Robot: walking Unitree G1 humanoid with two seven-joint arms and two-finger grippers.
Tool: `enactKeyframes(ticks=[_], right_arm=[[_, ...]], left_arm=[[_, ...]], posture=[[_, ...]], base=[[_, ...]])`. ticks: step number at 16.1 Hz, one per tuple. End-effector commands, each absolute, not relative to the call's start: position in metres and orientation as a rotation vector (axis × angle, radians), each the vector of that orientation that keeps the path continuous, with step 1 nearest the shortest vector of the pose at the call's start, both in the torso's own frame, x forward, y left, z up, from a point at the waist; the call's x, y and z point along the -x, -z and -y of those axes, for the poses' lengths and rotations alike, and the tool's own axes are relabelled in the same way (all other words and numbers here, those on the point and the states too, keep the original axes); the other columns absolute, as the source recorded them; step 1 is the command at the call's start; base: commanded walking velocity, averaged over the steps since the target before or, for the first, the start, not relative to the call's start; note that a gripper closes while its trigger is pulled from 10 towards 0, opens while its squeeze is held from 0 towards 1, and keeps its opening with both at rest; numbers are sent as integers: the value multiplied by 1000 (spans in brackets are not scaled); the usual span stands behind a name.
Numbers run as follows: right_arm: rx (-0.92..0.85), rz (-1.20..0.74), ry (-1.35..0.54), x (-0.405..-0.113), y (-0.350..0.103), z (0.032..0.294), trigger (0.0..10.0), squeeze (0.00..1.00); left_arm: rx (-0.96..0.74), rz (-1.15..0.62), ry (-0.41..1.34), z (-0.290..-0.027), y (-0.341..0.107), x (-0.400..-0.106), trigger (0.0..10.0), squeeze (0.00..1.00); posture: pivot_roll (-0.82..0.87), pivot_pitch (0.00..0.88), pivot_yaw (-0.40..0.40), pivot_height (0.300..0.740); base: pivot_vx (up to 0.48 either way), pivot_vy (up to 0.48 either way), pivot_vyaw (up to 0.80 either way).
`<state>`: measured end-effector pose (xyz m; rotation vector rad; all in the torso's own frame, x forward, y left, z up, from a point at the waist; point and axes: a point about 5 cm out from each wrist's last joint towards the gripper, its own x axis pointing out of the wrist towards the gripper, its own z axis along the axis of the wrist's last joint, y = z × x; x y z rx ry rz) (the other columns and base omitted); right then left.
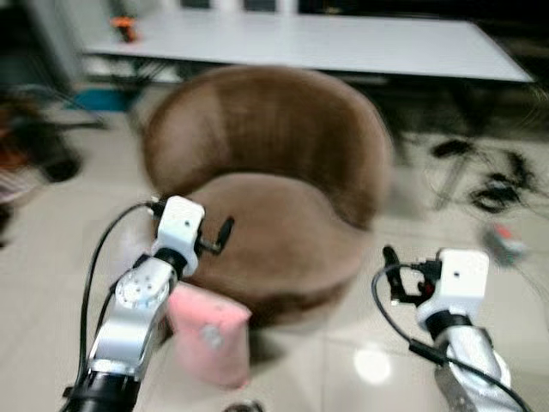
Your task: Move the pillow to the sofa from floor
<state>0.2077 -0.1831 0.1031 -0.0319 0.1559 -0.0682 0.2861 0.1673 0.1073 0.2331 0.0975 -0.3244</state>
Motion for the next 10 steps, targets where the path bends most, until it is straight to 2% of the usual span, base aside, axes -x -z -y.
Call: enactKeyframes(ticks=[1,10], right_arm=[[19,-148,73,-208,-105,184,10000,0],[14,-143,12,-211,-105,179,10000,0]], left_arm=[[-242,-82,355,-165,-111,-287,10000,0],[-202,-86,391,-167,-109,-287,10000,0]], posture=[[2,16,15,740],[2,27,11,740]], base=[[0,0,800],[412,0,800]])
